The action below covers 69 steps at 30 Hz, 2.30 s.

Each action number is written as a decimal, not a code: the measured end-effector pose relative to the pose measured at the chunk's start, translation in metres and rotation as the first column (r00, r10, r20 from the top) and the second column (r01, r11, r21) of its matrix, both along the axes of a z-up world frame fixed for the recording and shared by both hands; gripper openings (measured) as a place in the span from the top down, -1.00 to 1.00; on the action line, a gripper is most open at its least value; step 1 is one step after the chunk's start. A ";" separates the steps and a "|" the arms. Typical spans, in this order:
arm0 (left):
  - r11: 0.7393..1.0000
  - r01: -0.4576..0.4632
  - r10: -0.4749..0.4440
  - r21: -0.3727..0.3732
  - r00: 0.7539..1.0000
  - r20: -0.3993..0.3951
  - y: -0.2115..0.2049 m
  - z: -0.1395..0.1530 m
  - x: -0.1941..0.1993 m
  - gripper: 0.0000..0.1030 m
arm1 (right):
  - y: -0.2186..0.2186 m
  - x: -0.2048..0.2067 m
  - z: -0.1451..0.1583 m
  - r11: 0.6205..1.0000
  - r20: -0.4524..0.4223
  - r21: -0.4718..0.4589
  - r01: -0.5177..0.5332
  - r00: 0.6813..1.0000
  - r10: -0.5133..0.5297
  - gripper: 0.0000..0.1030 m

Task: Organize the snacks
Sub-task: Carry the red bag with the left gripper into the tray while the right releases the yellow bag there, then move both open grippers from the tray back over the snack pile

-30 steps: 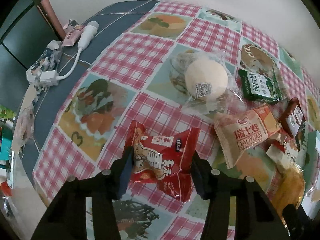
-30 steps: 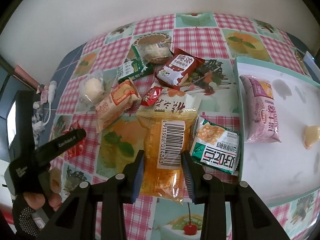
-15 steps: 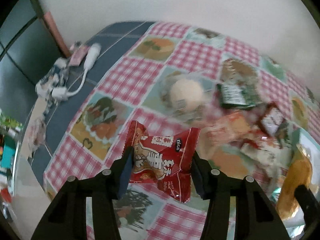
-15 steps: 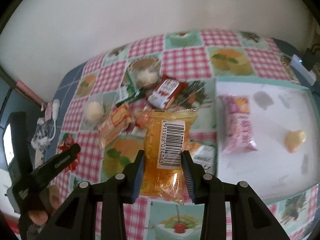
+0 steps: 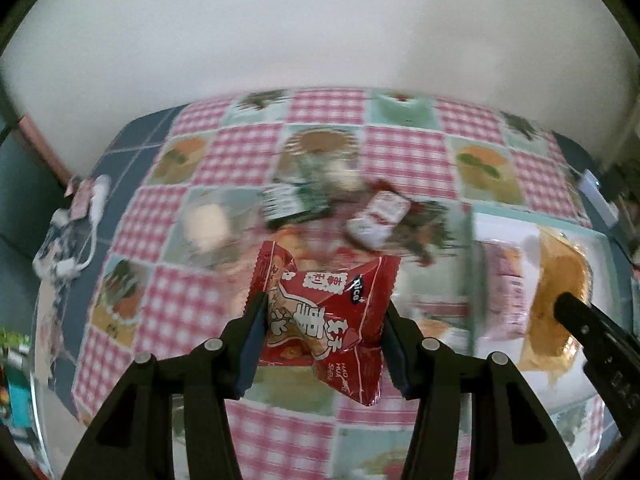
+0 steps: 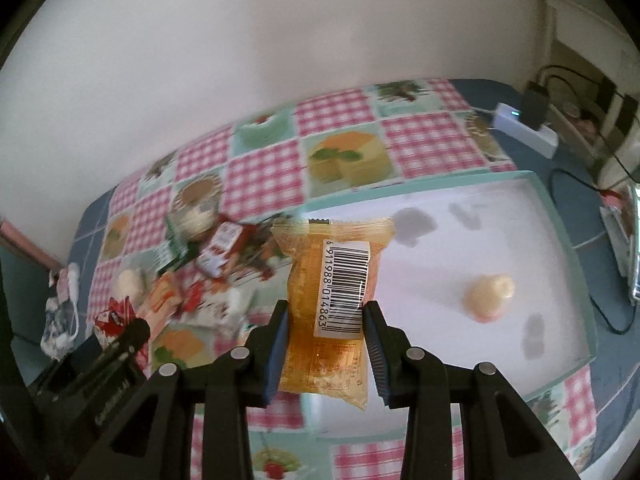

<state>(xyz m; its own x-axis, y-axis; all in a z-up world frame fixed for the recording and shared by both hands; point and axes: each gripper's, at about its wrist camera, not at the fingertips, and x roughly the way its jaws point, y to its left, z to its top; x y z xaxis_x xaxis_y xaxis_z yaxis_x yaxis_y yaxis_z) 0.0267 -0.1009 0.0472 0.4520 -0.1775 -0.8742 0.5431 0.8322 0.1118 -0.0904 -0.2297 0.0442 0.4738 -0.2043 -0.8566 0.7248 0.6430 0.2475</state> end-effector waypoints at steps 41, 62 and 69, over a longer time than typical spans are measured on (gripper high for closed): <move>0.965 0.261 -0.263 -0.030 0.953 -0.154 -0.147 -0.032 -0.067 -0.47 | -0.101 -0.079 -0.020 0.955 -0.079 -0.018 0.297 0.951 -0.297 0.22; 0.998 -0.062 0.062 -0.003 0.991 -0.115 -0.055 -0.020 -0.003 -0.76 | -0.072 -0.065 -0.001 0.967 -0.097 -0.107 0.229 0.966 -0.240 -0.72; 0.981 -0.191 0.193 0.039 0.981 -0.032 0.009 -0.010 0.032 -0.76 | -0.043 -0.037 0.001 0.982 -0.091 -0.125 0.140 0.984 -0.152 -1.00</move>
